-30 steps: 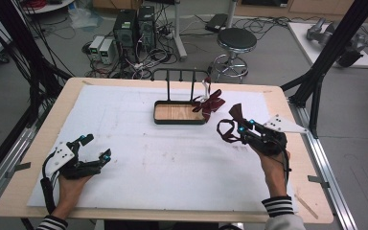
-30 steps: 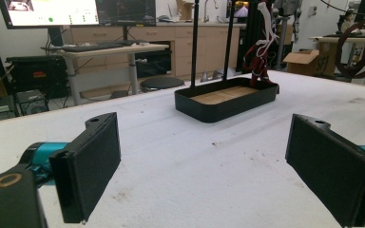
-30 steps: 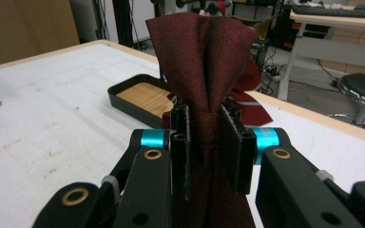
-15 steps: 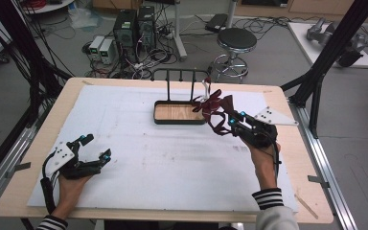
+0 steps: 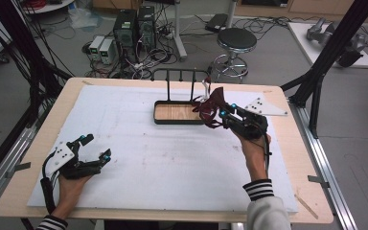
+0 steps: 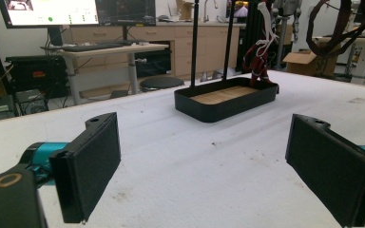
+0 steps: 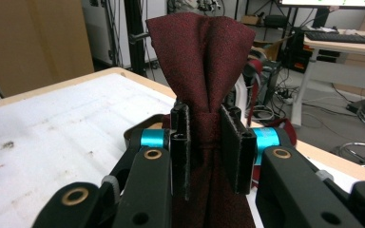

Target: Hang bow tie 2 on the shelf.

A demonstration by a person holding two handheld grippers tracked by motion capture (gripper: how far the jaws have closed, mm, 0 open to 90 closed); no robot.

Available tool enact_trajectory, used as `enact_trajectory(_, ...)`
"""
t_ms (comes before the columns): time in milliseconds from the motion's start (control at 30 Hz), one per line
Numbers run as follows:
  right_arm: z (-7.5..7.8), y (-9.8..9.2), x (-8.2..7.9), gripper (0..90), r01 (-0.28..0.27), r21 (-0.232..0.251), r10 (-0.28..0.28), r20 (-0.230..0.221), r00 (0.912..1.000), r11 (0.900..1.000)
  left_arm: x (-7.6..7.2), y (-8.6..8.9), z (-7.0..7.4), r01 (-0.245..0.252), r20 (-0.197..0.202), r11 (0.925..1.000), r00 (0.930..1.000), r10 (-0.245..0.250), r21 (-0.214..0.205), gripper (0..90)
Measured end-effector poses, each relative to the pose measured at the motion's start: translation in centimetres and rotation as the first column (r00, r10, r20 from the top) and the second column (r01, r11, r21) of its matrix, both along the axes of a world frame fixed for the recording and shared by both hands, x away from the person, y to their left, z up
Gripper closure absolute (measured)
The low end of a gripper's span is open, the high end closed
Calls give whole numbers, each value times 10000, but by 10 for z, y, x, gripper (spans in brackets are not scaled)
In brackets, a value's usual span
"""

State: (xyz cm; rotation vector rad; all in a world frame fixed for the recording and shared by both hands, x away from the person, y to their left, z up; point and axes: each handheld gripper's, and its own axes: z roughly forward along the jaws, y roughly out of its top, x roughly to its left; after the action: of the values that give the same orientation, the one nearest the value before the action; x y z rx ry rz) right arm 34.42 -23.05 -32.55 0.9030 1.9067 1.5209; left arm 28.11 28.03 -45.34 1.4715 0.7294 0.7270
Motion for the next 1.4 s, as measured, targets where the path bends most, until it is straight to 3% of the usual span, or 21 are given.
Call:
enact_trajectory(567, 13, 48, 26, 752, -417, 130, 414, 213, 9989, 9990, 0, 0, 0, 20, -24, 10000, 10000, -20, -3, 117)
enact_trajectory(1133, 21, 82, 55, 752, -330, 206, 326, 195, 9993, 9992, 0, 0, 0, 7, -45, 10000, 10000, -7, -63, 117)
enact_trajectory(1400, 22, 92, 65, 752, -44, 122, 41, 256, 9997, 9999, 0, 0, 0, 26, -36, 10000, 10000, -26, -53, 117)
